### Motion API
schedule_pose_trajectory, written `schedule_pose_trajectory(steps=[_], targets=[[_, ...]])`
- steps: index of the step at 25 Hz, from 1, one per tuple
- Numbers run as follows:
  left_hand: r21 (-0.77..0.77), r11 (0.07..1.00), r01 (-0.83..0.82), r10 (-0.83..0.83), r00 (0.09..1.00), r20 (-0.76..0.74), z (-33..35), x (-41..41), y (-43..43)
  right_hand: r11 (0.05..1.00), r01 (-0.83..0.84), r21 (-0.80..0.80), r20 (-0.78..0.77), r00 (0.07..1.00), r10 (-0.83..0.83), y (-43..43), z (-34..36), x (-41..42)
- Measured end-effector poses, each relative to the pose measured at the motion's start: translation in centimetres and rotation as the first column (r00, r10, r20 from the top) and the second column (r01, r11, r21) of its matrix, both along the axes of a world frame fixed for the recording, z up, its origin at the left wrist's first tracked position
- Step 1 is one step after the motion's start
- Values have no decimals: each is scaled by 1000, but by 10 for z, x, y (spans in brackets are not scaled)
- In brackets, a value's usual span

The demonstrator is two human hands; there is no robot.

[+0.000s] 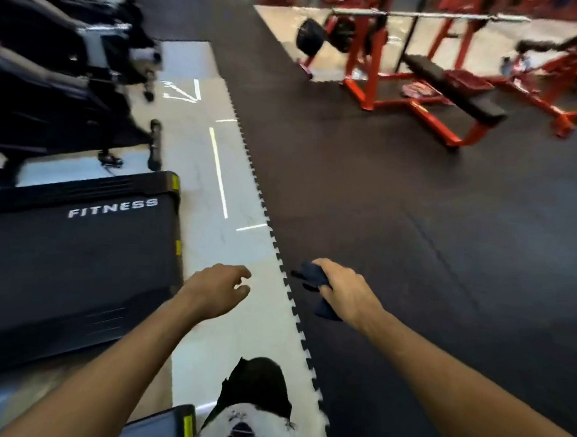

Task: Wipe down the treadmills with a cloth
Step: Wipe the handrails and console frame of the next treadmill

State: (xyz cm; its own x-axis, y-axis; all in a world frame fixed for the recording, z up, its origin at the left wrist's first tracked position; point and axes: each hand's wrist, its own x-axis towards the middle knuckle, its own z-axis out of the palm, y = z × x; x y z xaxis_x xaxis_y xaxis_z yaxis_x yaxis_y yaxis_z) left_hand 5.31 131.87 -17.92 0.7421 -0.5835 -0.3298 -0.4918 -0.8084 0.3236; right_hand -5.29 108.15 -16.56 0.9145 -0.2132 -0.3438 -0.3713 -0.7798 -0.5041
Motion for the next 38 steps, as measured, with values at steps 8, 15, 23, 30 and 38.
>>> schedule_pose_trajectory(steps=[8,15,23,30,38], targets=[[4,878,-478,477,877,-63,-3,156,74,907,-421,-21,41,906,421,40,-17,269],[-33,610,-791,789,611,-64,23,276,183,684,-724,-95,66,681,730,171,1,504],[-4,135,-991,991,135,-9,17,393,296,288,-957,-34,129,281,951,372,-7,725],[-12,-246,-969,969,-247,21,67,453,355,-38,-999,-24,165,-42,985,525,34,826],[-23,-482,-876,873,-482,70,83,478,470,-279,-958,71,239,-255,937,712,49,838]])
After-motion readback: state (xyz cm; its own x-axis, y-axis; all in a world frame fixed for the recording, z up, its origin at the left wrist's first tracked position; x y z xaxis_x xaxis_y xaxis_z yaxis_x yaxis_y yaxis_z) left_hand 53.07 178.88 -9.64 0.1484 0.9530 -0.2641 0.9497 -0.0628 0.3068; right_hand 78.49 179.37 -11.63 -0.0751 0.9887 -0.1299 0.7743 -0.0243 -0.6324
